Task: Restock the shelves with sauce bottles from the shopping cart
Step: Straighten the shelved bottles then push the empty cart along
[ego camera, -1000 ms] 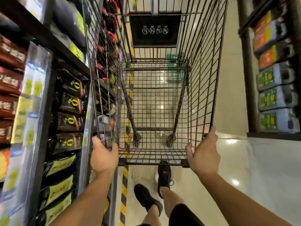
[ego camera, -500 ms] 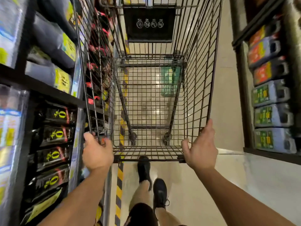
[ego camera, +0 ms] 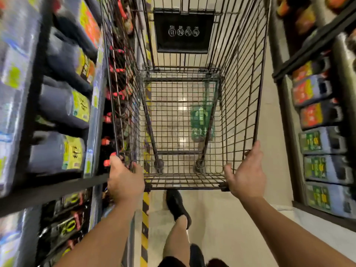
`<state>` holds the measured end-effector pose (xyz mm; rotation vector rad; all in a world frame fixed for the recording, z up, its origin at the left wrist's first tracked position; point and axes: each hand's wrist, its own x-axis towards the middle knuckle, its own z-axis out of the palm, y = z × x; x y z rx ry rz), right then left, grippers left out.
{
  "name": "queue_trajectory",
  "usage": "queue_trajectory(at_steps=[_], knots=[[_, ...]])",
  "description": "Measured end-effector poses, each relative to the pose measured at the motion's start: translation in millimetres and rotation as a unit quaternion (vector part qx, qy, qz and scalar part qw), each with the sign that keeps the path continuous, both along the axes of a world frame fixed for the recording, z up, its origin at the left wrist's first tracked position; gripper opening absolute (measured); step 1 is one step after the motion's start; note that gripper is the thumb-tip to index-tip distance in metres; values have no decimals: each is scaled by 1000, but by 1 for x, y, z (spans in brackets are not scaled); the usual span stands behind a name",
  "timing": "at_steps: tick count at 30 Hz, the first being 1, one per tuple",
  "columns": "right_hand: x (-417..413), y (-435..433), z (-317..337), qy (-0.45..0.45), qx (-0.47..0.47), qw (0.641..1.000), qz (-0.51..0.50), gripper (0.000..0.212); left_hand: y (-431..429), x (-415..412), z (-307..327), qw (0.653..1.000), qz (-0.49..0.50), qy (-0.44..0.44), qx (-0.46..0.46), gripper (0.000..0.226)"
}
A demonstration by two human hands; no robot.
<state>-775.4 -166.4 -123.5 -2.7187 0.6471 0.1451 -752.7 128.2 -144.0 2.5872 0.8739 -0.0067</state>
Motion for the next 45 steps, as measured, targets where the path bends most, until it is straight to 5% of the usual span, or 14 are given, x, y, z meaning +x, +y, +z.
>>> queue_trajectory(at_steps=[13, 31, 34, 38, 45], knots=[[95, -9, 1, 0, -28, 1000, 13, 98, -9, 102, 5, 1000, -4, 14, -28, 45], [138, -15, 15, 69, -30, 996, 43, 100, -13, 144, 17, 996, 8, 75, -49, 49], [144, -15, 29, 56, -34, 998, 27, 99, -9, 147, 33, 990, 4, 120, -68, 79], [162, -10, 60, 11, -42, 998, 42, 87, -13, 150, 68, 996, -22, 72, -49, 93], [198, 24, 132, -51, -8, 990, 128, 78, -24, 160, 140, 996, -74, -19, -49, 85]])
